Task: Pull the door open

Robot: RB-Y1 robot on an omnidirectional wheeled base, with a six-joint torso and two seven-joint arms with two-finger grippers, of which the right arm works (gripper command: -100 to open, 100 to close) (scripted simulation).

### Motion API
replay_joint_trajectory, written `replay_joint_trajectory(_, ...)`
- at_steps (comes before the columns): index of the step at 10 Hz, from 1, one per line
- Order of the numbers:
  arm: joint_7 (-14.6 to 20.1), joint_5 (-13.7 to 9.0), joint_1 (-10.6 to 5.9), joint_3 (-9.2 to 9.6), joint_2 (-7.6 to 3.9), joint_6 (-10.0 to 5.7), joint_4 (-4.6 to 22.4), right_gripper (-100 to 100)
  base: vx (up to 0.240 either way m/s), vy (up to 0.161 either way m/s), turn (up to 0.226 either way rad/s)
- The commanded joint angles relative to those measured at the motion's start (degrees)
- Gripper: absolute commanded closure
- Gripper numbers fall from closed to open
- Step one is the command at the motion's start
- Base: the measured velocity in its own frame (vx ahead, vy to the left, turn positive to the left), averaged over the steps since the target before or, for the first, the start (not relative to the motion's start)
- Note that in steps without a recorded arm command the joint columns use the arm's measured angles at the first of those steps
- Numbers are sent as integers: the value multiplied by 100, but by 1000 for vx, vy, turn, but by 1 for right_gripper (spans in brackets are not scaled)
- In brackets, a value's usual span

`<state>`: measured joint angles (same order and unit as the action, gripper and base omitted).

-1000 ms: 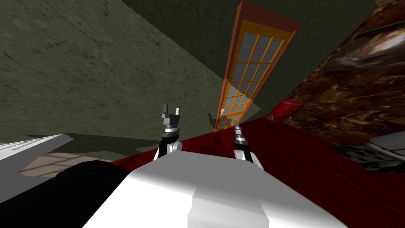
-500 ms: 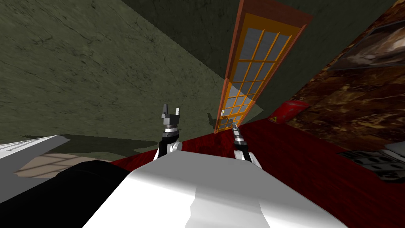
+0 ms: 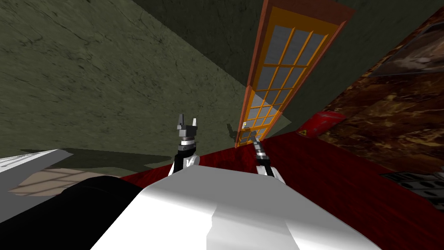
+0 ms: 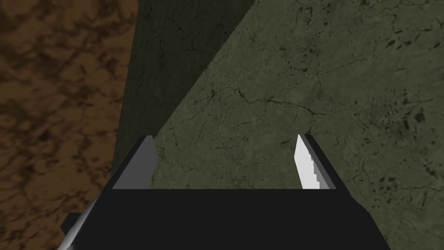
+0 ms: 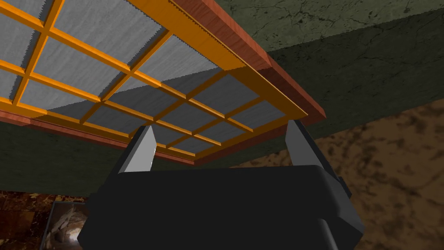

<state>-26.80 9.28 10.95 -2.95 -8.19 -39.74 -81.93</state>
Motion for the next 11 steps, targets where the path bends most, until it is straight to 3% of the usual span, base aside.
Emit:
replay_joint_trajectory(1, -185, 68, -59, -13, -26, -99, 230, -100, 87, -56, 40)
replay_joint_trajectory(11, -1227, 475, -496, -93, -157, -609, 1639, -100, 93, -57, 35)
